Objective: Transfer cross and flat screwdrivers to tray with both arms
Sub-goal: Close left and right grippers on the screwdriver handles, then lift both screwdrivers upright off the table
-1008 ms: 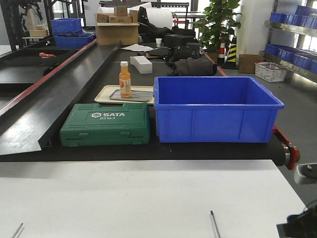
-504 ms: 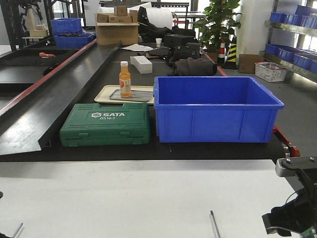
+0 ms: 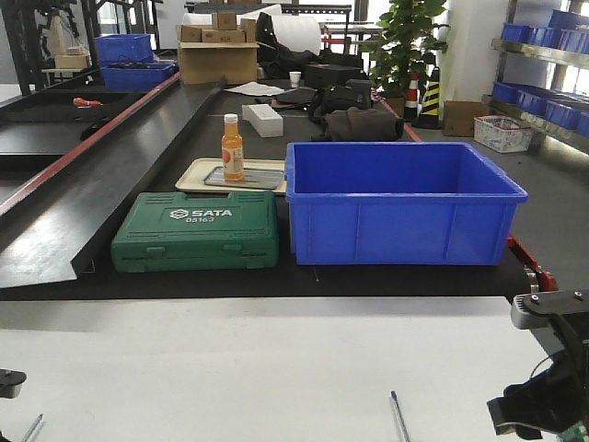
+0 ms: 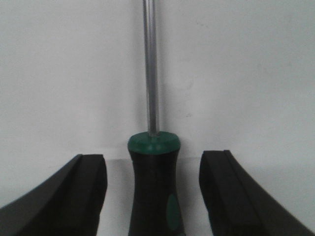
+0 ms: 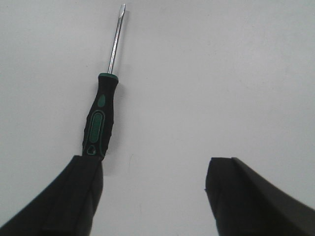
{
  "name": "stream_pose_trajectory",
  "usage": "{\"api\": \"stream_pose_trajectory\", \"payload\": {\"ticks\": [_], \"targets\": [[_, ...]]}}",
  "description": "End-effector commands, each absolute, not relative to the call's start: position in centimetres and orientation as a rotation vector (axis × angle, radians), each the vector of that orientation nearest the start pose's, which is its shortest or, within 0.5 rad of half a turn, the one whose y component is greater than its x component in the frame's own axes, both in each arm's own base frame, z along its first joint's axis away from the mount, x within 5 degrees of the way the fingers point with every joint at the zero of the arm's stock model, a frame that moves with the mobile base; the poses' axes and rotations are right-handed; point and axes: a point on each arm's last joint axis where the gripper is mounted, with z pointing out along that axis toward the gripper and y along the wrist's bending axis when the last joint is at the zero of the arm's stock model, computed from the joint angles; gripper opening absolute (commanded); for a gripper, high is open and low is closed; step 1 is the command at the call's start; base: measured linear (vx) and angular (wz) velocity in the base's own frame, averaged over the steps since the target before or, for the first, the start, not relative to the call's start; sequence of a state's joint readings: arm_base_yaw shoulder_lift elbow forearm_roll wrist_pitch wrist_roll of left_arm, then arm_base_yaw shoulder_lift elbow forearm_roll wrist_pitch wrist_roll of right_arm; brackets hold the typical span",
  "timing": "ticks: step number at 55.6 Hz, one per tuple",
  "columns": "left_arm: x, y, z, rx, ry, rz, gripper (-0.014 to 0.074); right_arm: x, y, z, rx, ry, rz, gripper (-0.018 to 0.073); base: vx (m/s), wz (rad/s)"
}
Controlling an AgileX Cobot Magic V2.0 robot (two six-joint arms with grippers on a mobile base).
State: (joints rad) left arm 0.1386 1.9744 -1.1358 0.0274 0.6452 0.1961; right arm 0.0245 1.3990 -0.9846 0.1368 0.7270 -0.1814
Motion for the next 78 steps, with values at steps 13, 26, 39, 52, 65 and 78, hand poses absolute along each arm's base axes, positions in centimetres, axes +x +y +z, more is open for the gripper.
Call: {"api": "stream_pose_trajectory", "payload": {"ticks": [13, 26, 39, 52, 65, 78], "targets": [[36.4, 5.2, 12.9, 0.108, 2.939, 0.07, 0.0513, 29.1, 1.6, 27.6, -0.128, 2.556, 0.133, 0.0526, 0.0, 0.0], [36.2, 5.2, 12.3, 0.109, 2.976, 0.062, 0.0455, 32.7, 4.3, 25.4, -0.242, 2.594, 0.14, 0.0526, 0.0, 0.0], [35.6, 5.1, 12.3, 0.109, 3.04, 0.047, 0.0211, 36.7, 6.2, 21.6, -0.196, 2.731, 0.088, 0.0526, 0.0, 0.0], [35.7, 4.9, 12.3, 0.053, 3.029, 0.011, -0.0009, 39.5, 6.7, 18.8, -0.173, 2.841, 0.084, 0.0526, 0.0, 0.0], [36.0, 4.7, 12.3, 0.005, 3.0, -0.028, -0.0007, 41.2, 8.4, 17.3, -0.217, 2.855, 0.098, 0.0526, 0.0, 0.0], [36.0, 4.7, 12.3, 0.005, 3.001, -0.028, -0.0006, 41.4, 10.1, 14.5, -0.191, 2.908, 0.069, 0.0508, 0.0, 0.0]]}}
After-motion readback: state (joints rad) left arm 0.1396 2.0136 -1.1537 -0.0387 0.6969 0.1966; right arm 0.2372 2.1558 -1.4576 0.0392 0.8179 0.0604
